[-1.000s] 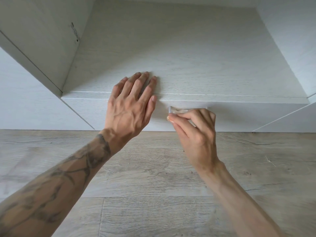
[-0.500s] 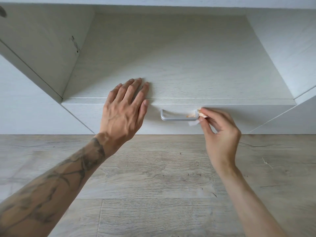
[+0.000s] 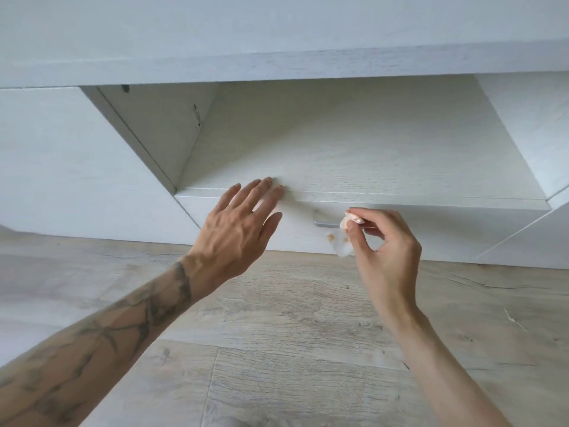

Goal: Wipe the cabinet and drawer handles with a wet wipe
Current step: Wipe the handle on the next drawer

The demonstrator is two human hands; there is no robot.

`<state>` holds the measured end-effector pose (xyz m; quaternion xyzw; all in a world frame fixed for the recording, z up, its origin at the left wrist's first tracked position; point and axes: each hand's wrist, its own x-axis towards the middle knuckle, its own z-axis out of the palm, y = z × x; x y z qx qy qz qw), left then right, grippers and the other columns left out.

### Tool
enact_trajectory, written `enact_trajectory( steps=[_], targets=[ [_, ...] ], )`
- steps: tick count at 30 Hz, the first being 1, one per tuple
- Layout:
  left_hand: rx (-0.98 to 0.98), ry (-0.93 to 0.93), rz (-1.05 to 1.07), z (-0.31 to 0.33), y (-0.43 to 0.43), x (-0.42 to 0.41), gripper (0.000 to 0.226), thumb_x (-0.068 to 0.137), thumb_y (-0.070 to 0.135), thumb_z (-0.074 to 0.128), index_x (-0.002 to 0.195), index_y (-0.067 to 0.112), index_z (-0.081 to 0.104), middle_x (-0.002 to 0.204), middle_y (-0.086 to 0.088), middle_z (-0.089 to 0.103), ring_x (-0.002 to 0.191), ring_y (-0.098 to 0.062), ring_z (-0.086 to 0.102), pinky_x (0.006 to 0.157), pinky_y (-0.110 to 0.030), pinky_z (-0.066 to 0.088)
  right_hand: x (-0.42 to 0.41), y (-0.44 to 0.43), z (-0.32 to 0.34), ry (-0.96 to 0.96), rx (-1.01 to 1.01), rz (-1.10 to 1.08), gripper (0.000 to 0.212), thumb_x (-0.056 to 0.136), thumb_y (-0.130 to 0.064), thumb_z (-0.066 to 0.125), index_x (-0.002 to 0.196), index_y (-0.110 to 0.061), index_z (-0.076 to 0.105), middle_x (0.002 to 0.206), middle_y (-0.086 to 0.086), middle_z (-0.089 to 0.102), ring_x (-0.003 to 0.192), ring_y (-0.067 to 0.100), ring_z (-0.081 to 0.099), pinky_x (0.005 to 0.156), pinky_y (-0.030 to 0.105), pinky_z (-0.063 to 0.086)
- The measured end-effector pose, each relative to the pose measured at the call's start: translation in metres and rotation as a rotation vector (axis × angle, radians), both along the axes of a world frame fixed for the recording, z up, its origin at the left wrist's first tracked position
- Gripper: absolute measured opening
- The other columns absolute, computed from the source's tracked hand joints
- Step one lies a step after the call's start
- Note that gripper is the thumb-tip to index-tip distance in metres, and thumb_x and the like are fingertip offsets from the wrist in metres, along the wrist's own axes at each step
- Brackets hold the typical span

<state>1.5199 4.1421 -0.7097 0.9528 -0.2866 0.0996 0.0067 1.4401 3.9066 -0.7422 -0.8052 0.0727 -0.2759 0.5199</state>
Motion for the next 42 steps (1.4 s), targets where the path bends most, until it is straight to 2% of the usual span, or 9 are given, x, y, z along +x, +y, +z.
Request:
enact_trajectory(
  steps=[8,14,16,24,29,34,37,42],
  targets=[
    [0.076,-0.080,0.070,0.083,0.077,-0.031,0.052,0.114,0.046,0.036,0.155,0.018,0.052,0.159,-0.009,0.052,0.142,-0.027,0.054,0.121,-0.043,0.041,0.025,0.053,0.078,0.007,0.052,0.226,0.015,0.095,-0.013,0.077,0.108,-0.021,0.079,0.106,-0.010,0.074,0.100,0.008,0.072,0.094,0.032,0.059],
    [0.040,-0.164,0.118,0.130,0.144,-0.030,0.050,0.114,0.044,0.037,0.153,0.019,0.054,0.156,-0.008,0.053,0.140,-0.027,0.054,0.117,-0.043,0.043,0.042,0.118,0.138,-0.051,-0.053,0.331,0.016,0.095,-0.011,0.077,0.106,-0.023,0.079,0.104,-0.015,0.075,0.100,0.007,0.071,0.093,0.017,0.051],
    [0.000,-0.188,0.128,0.143,0.173,-0.028,0.049,0.113,0.042,0.040,0.153,0.018,0.055,0.155,-0.008,0.054,0.139,-0.028,0.055,0.115,-0.044,0.044,0.046,0.144,0.155,-0.057,-0.085,0.347,0.017,0.095,-0.011,0.077,0.106,-0.023,0.079,0.103,-0.015,0.075,0.101,0.007,0.070,0.093,0.015,0.050],
    [-0.078,-0.280,0.095,0.191,0.308,-0.001,0.047,0.111,0.038,0.044,0.150,0.014,0.057,0.153,-0.012,0.056,0.137,-0.032,0.056,0.113,-0.047,0.045,0.055,0.267,0.216,-0.100,-0.125,0.292,0.016,0.094,-0.012,0.078,0.104,-0.026,0.079,0.104,-0.017,0.074,0.098,0.003,0.071,0.088,0.005,0.045],
    [-0.078,-0.304,0.055,0.212,0.394,0.029,0.047,0.112,0.037,0.041,0.151,0.014,0.055,0.154,-0.012,0.054,0.138,-0.032,0.055,0.114,-0.049,0.044,0.064,0.347,0.241,-0.094,-0.165,0.218,0.017,0.095,-0.012,0.077,0.106,-0.025,0.079,0.104,-0.020,0.073,0.099,0.004,0.071,0.090,0.013,0.049],
    [-0.091,-0.321,0.034,0.226,0.469,0.054,0.049,0.112,0.038,0.039,0.153,0.014,0.053,0.155,-0.013,0.053,0.137,-0.033,0.055,0.114,-0.049,0.044,0.072,0.425,0.258,-0.075,-0.148,0.149,0.019,0.094,-0.012,0.077,0.107,-0.024,0.071,0.103,-0.021,0.075,0.101,-0.002,0.070,0.088,0.014,0.051],
    [-0.109,-0.309,0.039,0.229,0.503,0.063,0.049,0.111,0.038,0.039,0.151,0.013,0.054,0.154,-0.015,0.054,0.137,-0.035,0.056,0.113,-0.050,0.045,0.073,0.460,0.264,-0.056,-0.112,0.121,0.022,0.093,-0.014,0.078,0.101,-0.026,0.062,0.098,-0.023,0.075,0.101,0.000,0.070,0.086,0.014,0.051],
    [-0.116,-0.292,0.053,0.230,0.534,0.080,0.051,0.111,0.038,0.038,0.152,0.012,0.054,0.154,-0.016,0.054,0.137,-0.037,0.056,0.115,-0.052,0.044,0.079,0.494,0.263,-0.013,-0.109,0.090,0.020,0.093,-0.018,0.079,0.090,-0.026,0.061,0.093,-0.018,0.075,0.095,0.002,0.072,0.084,0.027,0.056]
  ],
)
